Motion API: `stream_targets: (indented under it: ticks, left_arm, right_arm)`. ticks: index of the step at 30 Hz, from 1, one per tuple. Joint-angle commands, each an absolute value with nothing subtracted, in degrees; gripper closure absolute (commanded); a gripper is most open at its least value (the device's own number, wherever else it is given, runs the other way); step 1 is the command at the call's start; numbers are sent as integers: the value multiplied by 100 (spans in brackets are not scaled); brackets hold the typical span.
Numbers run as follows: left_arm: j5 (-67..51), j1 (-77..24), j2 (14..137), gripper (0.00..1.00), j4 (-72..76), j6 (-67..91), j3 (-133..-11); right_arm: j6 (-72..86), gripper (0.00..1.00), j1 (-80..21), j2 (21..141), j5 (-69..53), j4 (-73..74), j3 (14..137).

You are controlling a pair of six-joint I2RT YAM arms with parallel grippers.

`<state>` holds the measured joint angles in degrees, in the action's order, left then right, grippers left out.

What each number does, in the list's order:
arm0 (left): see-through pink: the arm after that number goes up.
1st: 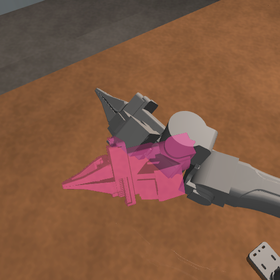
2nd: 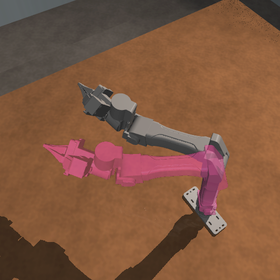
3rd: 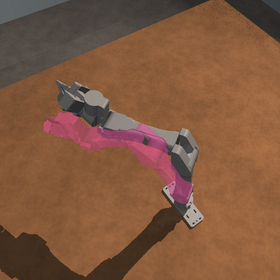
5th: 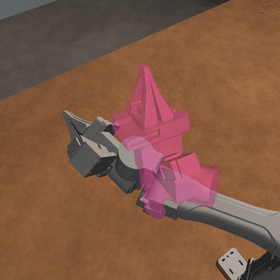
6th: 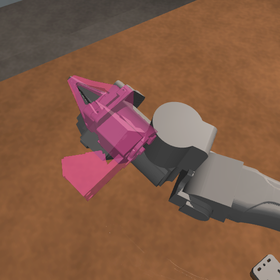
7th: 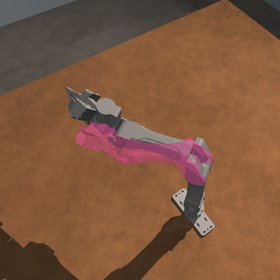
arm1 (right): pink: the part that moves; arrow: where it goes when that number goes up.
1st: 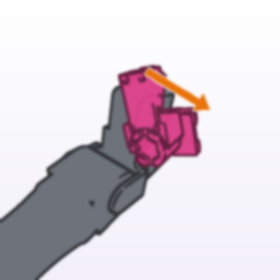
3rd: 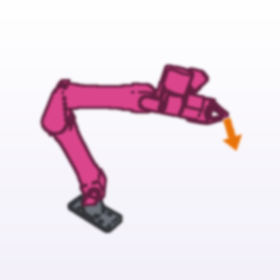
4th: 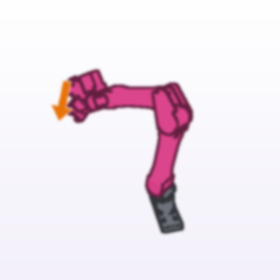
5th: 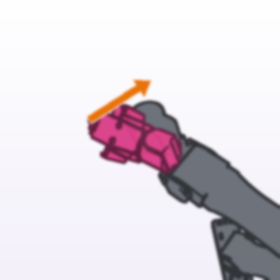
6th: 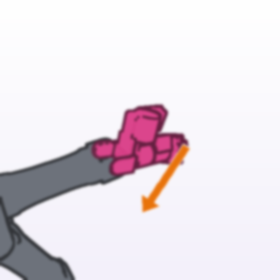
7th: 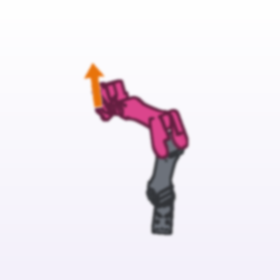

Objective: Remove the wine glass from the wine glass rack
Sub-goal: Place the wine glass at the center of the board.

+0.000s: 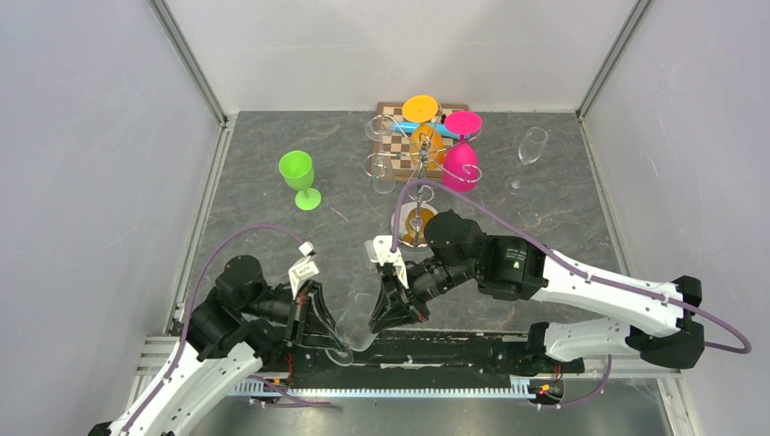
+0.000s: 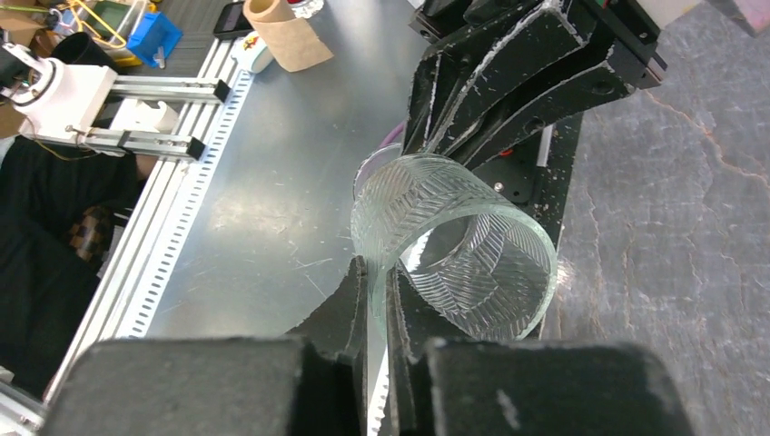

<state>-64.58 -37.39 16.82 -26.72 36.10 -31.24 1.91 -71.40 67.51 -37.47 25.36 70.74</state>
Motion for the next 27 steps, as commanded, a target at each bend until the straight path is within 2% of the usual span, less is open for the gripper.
stream_targets:
  ticks: [1, 4, 10, 12, 20, 27]
  left_arm:
    - [-6558, -3735, 1676, 98, -2443, 3498, -3366]
    - [-6513, -3735, 1746, 94, -2507, 3471, -3383]
    - [-6413, -3735, 1905, 69, -2653, 3366, -3428]
    - [-6392, -3736, 1948, 65, -2689, 3340, -3439]
    - [-6154, -3736, 2045, 54, -2793, 3290, -3515]
    - [-5821, -3735, 2287, 50, -2848, 3175, -3743]
  right_arm:
    - [95, 100, -7137, 6719, -4078, 2240, 7162]
    - [102, 100, -7137, 6707, -4093, 2108, 7049]
    - [54, 100, -7137, 6697, -4049, 2038, 7014]
    - [45, 100, -7138, 6681, -4028, 2067, 7022]
    - [-273, 100, -7137, 6554, -3970, 2300, 6911]
    - [-400, 100, -7137, 6103, -3581, 2457, 6517]
